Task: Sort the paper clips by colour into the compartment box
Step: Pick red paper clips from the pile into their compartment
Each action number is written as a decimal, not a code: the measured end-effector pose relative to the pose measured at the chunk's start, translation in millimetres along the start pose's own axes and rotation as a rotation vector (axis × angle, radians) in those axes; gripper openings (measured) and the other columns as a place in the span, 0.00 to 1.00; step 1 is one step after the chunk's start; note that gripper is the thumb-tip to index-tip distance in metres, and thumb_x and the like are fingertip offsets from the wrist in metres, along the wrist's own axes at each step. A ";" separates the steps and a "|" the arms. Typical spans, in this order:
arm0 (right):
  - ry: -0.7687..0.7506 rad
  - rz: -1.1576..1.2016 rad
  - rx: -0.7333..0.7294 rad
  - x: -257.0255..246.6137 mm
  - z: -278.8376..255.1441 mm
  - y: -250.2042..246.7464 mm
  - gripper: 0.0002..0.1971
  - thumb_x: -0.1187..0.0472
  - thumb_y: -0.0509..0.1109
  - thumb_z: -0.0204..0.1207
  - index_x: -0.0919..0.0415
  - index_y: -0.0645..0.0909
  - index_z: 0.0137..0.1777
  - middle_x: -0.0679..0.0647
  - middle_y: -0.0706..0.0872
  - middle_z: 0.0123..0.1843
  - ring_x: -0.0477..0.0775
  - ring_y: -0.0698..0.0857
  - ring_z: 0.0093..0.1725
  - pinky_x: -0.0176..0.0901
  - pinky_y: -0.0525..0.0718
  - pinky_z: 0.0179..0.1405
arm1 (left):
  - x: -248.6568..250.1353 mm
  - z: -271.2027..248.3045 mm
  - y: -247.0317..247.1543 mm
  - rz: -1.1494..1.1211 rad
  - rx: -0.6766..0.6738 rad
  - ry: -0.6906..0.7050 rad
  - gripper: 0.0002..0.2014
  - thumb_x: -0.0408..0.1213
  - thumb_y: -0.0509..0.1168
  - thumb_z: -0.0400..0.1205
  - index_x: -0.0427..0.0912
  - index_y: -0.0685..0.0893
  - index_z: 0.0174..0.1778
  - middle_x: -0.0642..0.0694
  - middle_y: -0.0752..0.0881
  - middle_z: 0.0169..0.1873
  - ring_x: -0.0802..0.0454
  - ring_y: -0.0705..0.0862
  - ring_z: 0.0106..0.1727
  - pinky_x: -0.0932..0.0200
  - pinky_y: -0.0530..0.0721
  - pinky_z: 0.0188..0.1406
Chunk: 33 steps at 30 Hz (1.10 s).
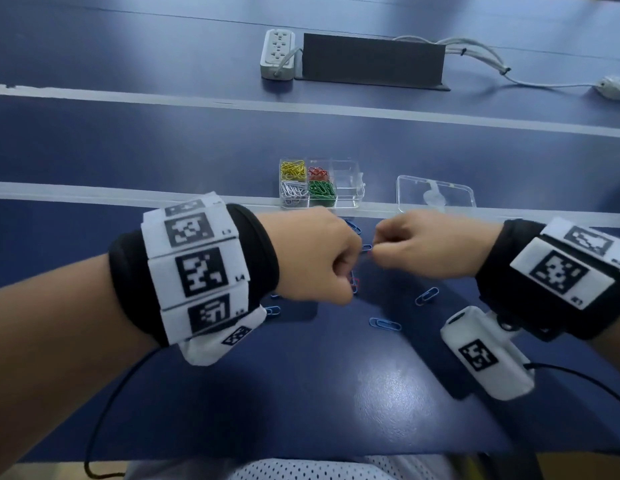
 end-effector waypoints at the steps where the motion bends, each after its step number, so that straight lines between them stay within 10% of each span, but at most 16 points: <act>1: 0.009 0.107 0.001 -0.7 3.3 -2.3 0.11 0.52 0.62 0.69 0.55 0.74 0.29 0.52 0.79 0.28 0.52 0.75 0.27 0.41 0.75 0.29 | -6.5 1.2 -5.7 -0.023 0.017 -0.022 0.07 0.43 0.64 0.71 0.48 0.74 0.30 0.53 0.75 0.25 0.59 0.72 0.28 0.63 0.72 0.30; 7: -0.056 0.612 0.058 -15.9 24.6 -29.2 0.13 0.73 0.62 0.70 0.60 0.70 0.27 0.59 0.80 0.28 0.50 0.73 0.22 0.35 0.73 0.18 | -50.8 16.3 -39.7 -0.135 0.173 -0.171 0.07 0.38 0.61 0.78 0.49 0.83 0.48 0.58 0.76 0.30 0.60 0.73 0.30 0.64 0.67 0.28; 11: -0.049 0.616 0.171 -25.7 43.2 -54.9 0.11 0.74 0.65 0.70 0.60 0.73 0.30 0.58 0.80 0.27 0.47 0.75 0.19 0.29 0.76 0.16 | -76.7 30.7 -63.2 -0.134 0.281 -0.294 0.14 0.34 0.57 0.81 0.44 0.85 0.58 0.48 0.82 0.44 0.48 0.78 0.48 0.63 0.70 0.48; 17: 0.048 0.450 0.260 -38.5 71.4 -77.4 0.12 0.67 0.70 0.61 0.71 0.87 0.44 0.60 0.88 0.37 0.53 0.85 0.36 0.56 0.89 0.52 | -99.1 61.1 -79.1 -0.099 0.301 -0.383 0.15 0.32 0.59 0.79 0.48 0.90 0.51 0.46 0.90 0.53 0.45 0.85 0.56 0.53 0.81 0.62; 23: 0.146 0.424 0.268 -33.0 80.8 -86.3 0.12 0.66 0.75 0.69 0.70 0.87 0.52 0.61 0.92 0.43 0.53 0.92 0.42 0.52 0.90 0.52 | -103.5 67.4 -84.6 -0.232 0.300 -0.443 0.16 0.31 0.58 0.83 0.42 0.81 0.65 0.41 0.86 0.57 0.43 0.83 0.60 0.60 0.76 0.51; 28: 0.155 0.477 0.258 -36.1 76.0 -84.7 0.03 0.68 0.71 0.73 0.68 0.84 0.41 0.63 0.90 0.41 0.46 0.86 0.22 0.34 0.87 0.23 | -110.2 76.3 -69.5 -0.668 0.296 -0.476 0.07 0.29 0.54 0.84 0.41 0.77 0.49 0.45 0.80 0.34 0.50 0.81 0.35 0.58 0.83 0.39; 33: 0.171 0.490 0.220 -40.8 76.7 -85.4 0.06 0.65 0.68 0.76 0.70 0.83 0.44 0.58 0.91 0.43 0.50 0.91 0.41 0.41 0.89 0.48 | -114.4 71.9 -68.4 -0.869 0.367 -0.515 0.13 0.33 0.54 0.85 0.43 0.74 0.33 0.48 0.78 0.32 0.54 0.78 0.32 0.60 0.80 0.38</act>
Point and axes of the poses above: each hand's wrist, its own z-axis towards the middle knuckle, its own y-axis out of the palm, x = y × z, the point moved 10 cm from there along z, towards the middle knuckle
